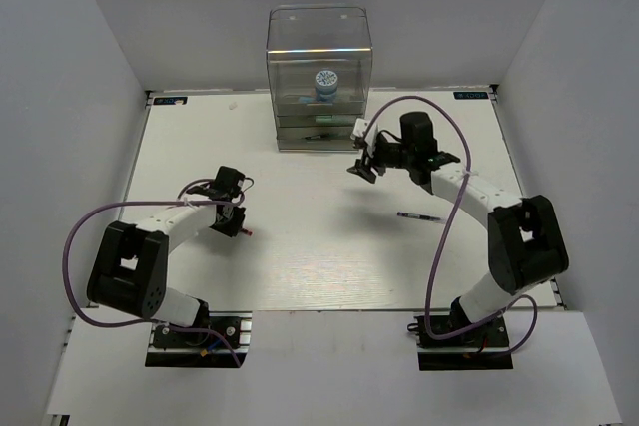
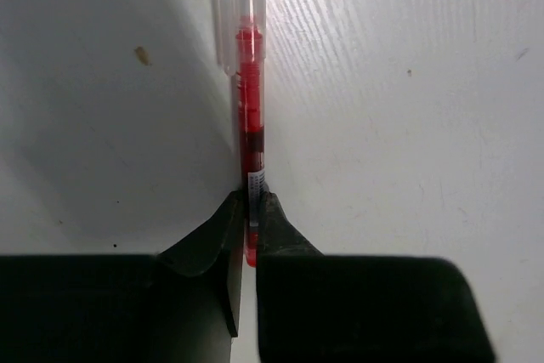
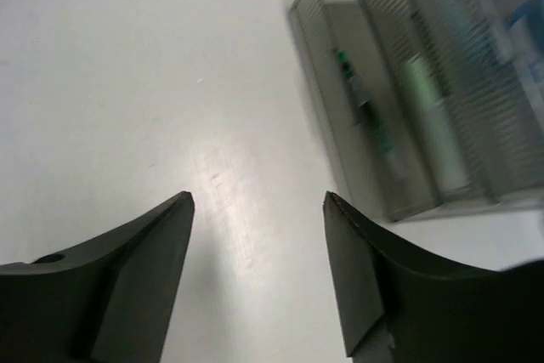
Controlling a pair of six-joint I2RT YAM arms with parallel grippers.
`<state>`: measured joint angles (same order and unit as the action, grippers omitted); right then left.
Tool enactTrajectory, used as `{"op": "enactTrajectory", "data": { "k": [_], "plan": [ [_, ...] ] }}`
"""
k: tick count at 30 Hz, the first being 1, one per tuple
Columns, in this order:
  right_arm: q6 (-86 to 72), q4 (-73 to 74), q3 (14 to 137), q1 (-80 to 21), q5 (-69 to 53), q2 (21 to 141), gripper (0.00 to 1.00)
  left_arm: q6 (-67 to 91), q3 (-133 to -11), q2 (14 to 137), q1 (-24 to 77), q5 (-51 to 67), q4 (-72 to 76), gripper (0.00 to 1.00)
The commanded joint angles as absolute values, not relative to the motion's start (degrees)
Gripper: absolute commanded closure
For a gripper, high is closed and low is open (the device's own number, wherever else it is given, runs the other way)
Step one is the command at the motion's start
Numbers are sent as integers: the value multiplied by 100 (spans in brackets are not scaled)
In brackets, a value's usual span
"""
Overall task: Sort the stationery into containers
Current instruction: Pick up the pen from the center of the board.
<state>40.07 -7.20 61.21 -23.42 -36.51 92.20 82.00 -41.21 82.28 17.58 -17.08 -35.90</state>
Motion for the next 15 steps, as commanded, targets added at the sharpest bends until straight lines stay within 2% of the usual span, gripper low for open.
{"op": "enactTrajectory", "data": {
  "k": [1, 4, 6, 8, 10, 12, 15],
  "plan": [
    [3841, -537, 5749, -2189, -4033, 8781, 33, 8209, -4008, 8604, 1696, -1372, -3691, 86],
    [3727, -501, 5538, -2127, -4113, 8544, 34, 8209, -4061, 8604, 1696, -1318, -3691, 89],
    [3674, -501, 5449, -2048, -4131, 8429, 34, 8209, -4061, 8604, 1696, -1187, -3744, 100],
    [3630, -527, 5362, -1978, -4070, 8368, 34, 8148, -4131, 8534, 1696, -1108, -3675, 100],
    [3603, -510, 5256, -1916, -3991, 8306, 30, 8007, -4376, 8394, 1783, -1107, -3535, 100],
    [3752, -423, 5195, -1855, -3789, 8279, 10, 7824, -4656, 8289, 1784, -985, -3385, 100],
    [3876, -343, 5054, -1776, -3543, 8218, 10, 7761, -4947, 8218, 1837, -651, -2902, 100]
  ]
}}
